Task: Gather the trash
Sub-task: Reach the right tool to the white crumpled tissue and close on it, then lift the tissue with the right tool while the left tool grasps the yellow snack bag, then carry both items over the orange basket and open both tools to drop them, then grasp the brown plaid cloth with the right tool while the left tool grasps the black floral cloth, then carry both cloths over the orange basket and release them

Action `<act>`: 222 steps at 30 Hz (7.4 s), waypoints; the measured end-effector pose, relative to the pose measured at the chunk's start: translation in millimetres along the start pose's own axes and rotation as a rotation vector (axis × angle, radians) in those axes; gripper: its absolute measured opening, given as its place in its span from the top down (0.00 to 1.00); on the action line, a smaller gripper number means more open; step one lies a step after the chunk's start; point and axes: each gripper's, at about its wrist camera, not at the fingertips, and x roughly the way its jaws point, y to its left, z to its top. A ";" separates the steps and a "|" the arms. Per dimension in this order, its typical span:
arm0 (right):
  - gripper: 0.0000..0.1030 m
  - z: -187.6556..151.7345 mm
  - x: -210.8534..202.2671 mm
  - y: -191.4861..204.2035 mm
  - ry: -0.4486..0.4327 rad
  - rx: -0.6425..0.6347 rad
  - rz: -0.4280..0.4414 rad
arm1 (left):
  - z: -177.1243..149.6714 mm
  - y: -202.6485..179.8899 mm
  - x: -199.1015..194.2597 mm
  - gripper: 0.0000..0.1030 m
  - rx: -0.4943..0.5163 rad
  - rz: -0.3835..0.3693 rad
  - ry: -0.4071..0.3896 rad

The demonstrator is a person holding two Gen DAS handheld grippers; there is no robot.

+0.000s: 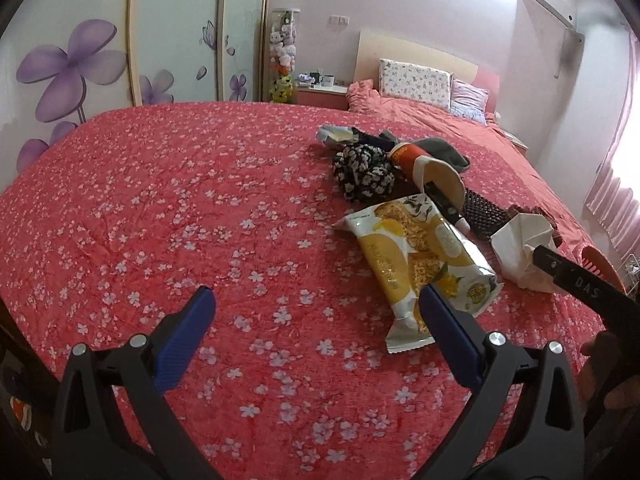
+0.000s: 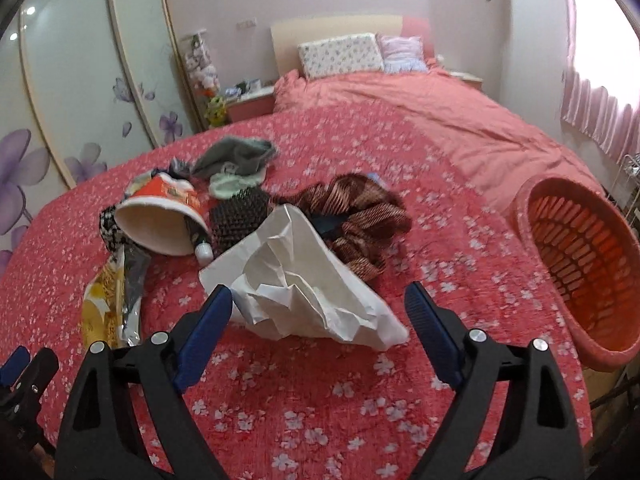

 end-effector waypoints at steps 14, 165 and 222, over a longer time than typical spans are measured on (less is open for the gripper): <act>0.69 -12.0 -2.1 2.1 0.040 -0.007 0.062 | 0.7 -6.7 5.8 0.04 0.011 -0.025 0.002; 0.58 36.3 -8.7 -53.6 -0.061 0.082 -0.030 | 93.7 -72.0 44.3 0.20 0.208 -0.175 -0.001; 0.91 22.7 -70.3 -61.1 -0.170 0.125 -0.011 | 127.4 -11.0 45.1 0.91 0.054 -0.174 0.010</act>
